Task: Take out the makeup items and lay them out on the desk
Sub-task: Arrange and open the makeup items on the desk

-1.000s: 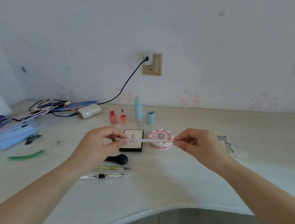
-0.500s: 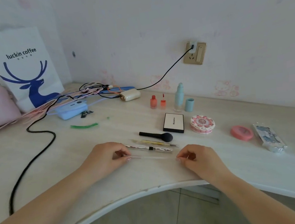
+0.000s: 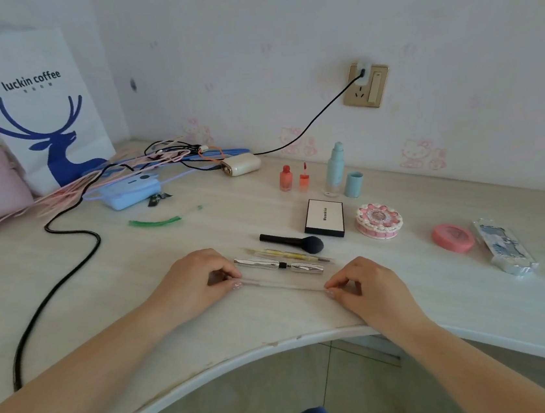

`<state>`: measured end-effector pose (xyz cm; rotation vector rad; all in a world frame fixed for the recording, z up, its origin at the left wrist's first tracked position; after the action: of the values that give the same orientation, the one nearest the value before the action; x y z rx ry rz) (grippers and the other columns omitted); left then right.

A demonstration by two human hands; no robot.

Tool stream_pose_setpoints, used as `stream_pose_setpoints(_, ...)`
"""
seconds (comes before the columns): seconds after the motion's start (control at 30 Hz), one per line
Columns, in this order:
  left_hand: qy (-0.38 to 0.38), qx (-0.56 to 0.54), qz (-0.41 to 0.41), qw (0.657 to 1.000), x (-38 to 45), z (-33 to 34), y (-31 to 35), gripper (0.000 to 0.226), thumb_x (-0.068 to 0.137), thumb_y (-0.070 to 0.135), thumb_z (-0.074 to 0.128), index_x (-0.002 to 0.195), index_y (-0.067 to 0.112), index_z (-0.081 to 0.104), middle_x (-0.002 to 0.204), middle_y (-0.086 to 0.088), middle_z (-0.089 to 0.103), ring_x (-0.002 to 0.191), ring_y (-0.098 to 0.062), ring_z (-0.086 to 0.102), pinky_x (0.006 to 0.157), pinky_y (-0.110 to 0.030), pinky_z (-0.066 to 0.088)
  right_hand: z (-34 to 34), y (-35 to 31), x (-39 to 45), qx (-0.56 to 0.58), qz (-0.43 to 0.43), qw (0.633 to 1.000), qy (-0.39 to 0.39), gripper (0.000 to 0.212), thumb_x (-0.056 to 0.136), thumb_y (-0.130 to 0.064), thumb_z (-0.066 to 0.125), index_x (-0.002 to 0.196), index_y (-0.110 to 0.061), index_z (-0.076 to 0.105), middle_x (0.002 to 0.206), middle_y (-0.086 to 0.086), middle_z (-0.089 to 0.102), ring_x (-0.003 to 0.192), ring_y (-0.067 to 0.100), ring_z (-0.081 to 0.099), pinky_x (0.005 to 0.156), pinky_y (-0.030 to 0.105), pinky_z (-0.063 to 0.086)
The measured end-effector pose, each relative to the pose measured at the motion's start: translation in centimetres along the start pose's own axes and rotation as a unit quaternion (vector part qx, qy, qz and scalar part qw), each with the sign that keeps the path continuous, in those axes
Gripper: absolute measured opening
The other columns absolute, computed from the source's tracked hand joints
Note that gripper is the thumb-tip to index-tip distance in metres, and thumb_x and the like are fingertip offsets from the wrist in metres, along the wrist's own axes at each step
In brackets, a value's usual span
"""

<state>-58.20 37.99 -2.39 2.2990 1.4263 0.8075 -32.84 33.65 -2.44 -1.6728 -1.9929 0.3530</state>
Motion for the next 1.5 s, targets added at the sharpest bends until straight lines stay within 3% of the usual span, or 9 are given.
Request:
stream_pose_setpoints(0.1,-0.001,-0.005,-0.002,1.000,-0.1,-0.1,0.0,0.013,0.066,0.055,0.065,0.076,0.057,0.057,0.085,0.019,0.063,0.091,0.003,0.057,0.076,-0.009,0.044,-0.2,0.0,-0.3,0.020,-0.005,1.000,0.010,0.009,0.083,-0.027,0.067,0.088,-0.034,0.069,0.086,-0.019,0.055,0.068,-0.007,0.049,0.061,0.007,0.036)
stream_pose_setpoints(0.37,0.073,-0.073,-0.029,0.994,3.8,-2.8,1.5,0.029,0.082,0.016,0.068,0.087,0.043,0.062,0.094,0.017,0.064,0.093,0.005,0.056,0.081,-0.012,0.040,-5.2,2.0,2.5,0.156,0.035,0.979,0.128,0.022,0.088,-0.012,0.061,0.091,-0.034,0.065,0.097,-0.014,0.061,0.084,-0.005,0.056,0.071,0.008,0.041)
stream_pose_setpoints(0.47,0.034,-0.049,-0.020,0.998,7.5,-2.0,3.5,0.023,0.085,0.015,0.065,0.100,0.033,0.066,0.103,0.012,0.066,0.093,0.003,0.058,0.083,-0.016,0.039,-6.5,1.8,5.6,0.007,-0.021,0.991,0.133,0.026,0.086,-0.011,0.062,0.107,-0.027,0.068,0.108,-0.004,0.061,0.104,0.016,0.057,0.091,0.029,0.042)
stream_pose_setpoints(0.6,-0.072,0.047,-0.067,0.994,12.3,1.9,4.4,0.044,0.087,0.032,0.062,0.128,0.017,0.057,0.133,-0.002,0.056,0.123,-0.016,0.049,0.097,-0.018,0.032,-4.5,2.1,9.1,-0.280,-0.019,0.959,-0.030,0.052,0.088,-0.043,0.054,0.137,-0.032,0.041,0.142,-0.006,0.043,0.142,0.018,0.022,0.115,0.052,0.005)
stream_pose_setpoints(0.73,-0.161,0.134,-0.122,0.970,16.0,6.4,4.0,0.059,0.085,0.054,0.054,0.133,0.019,0.051,0.142,-0.004,0.048,0.132,-0.026,0.041,0.109,-0.037,0.035,-2.8,2.7,11.1,-0.375,-0.058,0.921,-0.091,0.057,0.088,-0.056,0.045,0.139,-0.031,0.036,0.140,-0.003,0.046,0.144,0.020,0.016,0.109,0.062,-0.011)
stream_pose_setpoints(0.87,-0.187,0.171,-0.110,0.961,17.7,9.0,3.9,0.045,0.080,0.065,0.048,0.095,0.026,0.063,0.104,-0.005,0.063,0.110,-0.028,0.055,0.091,-0.037,0.046,-1.8,3.5,12.5,-0.399,-0.069,0.910,-0.092,0.054,0.089,-0.060,0.037,0.134,-0.029,0.040,0.124,0.001,0.058,0.135,0.024,0.034,0.105,0.064,-0.017)
stream_pose_setpoints(1.0,-0.180,0.171,-0.105,0.963,18.4,10.6,3.7,0.054,0.085,0.060,0.044,0.126,0.026,0.057,0.119,-0.009,0.058,0.129,-0.033,0.038,0.112,-0.040,0.027,-1.2,4.3,12.9,-0.383,-0.078,0.917,-0.085,0.047,0.093,-0.055,0.032,0.129,-0.027,0.043,0.112,0.003,0.061,0.124,0.025,0.045,0.107,0.063,-0.015)
stream_pose_setpoints(1.27,-0.044,-0.074,-0.093,0.992,17.0,8.0,6.5,0.035,0.090,0.019,0.057,0.125,0.017,0.054,0.121,-0.001,0.063,0.109,-0.019,0.058,0.084,-0.027,0.047,-1.1,3.6,12.8,-0.293,-0.096,0.951,0.011,0.046,0.095,-0.038,0.044,0.139,-0.026,0.036,0.129,0.000,0.058,0.136,0.021,0.034,0.113,0.057,-0.006)
stream_pose_setpoints(1.5,0.014,-0.420,-0.157,0.894,15.4,4.6,5.7,0.037,0.096,0.007,0.045,0.131,0.018,0.052,0.117,-0.010,0.064,0.107,-0.026,0.063,0.081,-0.039,0.057,-4.6,0.7,11.4,-0.118,-0.131,0.979,0.101,0.041,0.090,-0.034,0.058,0.130,-0.031,0.052,0.122,-0.002,0.061,0.115,0.021,0.054,0.109,0.047,0.031)
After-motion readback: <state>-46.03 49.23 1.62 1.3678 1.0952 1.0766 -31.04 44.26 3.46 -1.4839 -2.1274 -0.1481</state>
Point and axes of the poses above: each hand's wrist, its own x-axis towards the middle knuckle, its own z-axis out of the palm, y = z × x, the point moved 7 cm from there along x, towards the middle knuckle
